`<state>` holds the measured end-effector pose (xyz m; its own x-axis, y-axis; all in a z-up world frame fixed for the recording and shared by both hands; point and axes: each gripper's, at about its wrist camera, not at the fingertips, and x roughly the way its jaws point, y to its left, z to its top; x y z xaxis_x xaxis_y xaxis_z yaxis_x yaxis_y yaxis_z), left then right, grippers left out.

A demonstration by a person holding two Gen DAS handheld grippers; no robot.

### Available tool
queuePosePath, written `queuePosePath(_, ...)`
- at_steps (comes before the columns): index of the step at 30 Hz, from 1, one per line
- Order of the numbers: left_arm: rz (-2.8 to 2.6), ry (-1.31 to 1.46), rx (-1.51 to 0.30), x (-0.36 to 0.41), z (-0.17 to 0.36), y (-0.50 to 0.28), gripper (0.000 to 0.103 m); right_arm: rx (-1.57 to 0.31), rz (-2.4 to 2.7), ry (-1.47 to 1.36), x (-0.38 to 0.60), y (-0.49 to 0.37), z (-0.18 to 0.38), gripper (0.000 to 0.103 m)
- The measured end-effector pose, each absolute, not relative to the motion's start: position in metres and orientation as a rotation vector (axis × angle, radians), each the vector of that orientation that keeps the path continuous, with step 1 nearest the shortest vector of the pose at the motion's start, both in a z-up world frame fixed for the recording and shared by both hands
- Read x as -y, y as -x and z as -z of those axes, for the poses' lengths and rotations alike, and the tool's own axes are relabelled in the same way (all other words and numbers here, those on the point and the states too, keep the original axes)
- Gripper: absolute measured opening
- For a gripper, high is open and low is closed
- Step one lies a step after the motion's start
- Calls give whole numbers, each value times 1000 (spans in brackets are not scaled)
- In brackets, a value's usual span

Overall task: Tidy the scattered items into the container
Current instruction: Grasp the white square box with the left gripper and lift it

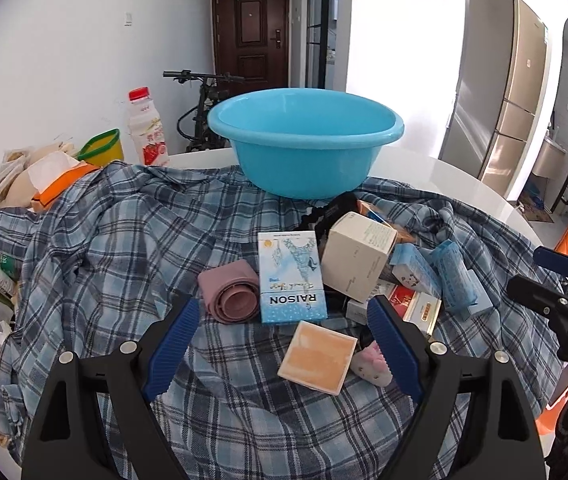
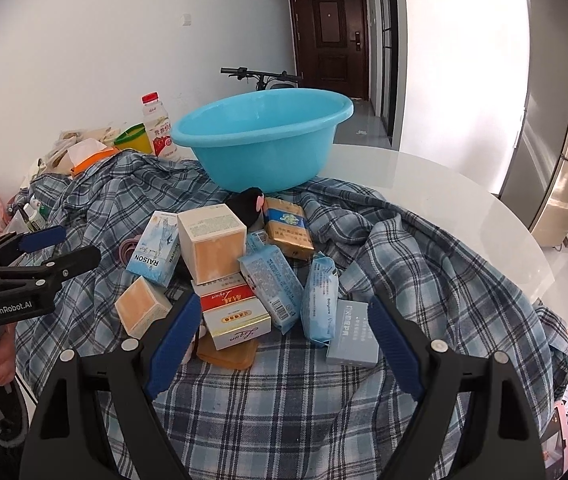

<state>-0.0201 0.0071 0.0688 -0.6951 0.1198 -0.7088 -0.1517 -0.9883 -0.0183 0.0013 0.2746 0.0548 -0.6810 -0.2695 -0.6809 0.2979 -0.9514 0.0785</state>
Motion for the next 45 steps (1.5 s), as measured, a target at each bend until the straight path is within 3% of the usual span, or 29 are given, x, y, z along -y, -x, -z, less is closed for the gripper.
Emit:
queuePosePath(7, -2639, 1183, -219, -40, -54, 53, 88, -66, 2625, -1091, -280, 6, -46, 84)
queuePosePath(20, -2368, 1284, -345, -85, -25, 118, 88, -7, 2656, -1195, -308, 30, -27, 84)
queuePosePath(31, -2336, 1288, -333, -93, -12, 132, 88, 22, 2585, -1267, -305, 48, -6, 84)
queuePosePath(33, -2356, 1266, -339, -93, -13, 132, 77, 27, 2580, -1270, -304, 50, -4, 84)
queuePosePath(34, -2366, 1263, -347, -93, -14, 132, 63, 32, 2578, -1271, -304, 50, -4, 84)
queuePosePath(45, -2447, 1175, -305, -66, -47, 105, 62, 44, 2574, -1284, -308, 44, -4, 84)
